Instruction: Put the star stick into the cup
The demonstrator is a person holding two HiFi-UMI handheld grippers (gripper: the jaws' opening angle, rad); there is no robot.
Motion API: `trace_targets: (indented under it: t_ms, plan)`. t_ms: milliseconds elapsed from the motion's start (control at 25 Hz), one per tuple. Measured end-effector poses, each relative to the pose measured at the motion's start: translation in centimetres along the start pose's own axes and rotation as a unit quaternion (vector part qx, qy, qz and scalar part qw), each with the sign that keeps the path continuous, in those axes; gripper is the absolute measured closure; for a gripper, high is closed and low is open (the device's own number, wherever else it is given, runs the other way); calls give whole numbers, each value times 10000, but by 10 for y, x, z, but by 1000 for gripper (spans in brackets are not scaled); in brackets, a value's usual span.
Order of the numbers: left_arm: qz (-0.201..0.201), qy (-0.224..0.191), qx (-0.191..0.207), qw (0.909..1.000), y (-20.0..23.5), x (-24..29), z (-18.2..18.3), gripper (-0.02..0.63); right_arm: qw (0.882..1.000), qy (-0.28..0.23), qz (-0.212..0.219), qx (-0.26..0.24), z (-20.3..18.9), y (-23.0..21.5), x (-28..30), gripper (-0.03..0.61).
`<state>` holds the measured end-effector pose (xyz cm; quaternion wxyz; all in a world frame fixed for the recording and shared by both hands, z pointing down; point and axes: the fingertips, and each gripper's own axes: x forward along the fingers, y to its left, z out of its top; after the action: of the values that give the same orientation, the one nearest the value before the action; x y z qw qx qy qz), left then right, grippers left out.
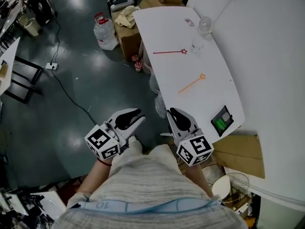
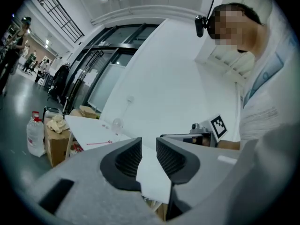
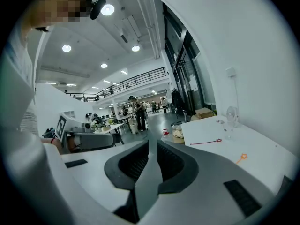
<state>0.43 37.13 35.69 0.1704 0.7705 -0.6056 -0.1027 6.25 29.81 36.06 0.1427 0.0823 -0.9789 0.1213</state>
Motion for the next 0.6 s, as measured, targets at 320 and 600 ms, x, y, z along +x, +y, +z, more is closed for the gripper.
trace_targets:
  t_ms: [320,600]
  plan:
    - [-499,-40,249,9984,24,15,48,525,9991,109,-398,-80,31,-6,18,443]
    - [-796,387,163,9959,63,71,37,525,9965,174,-795,210,23,-73,57,443]
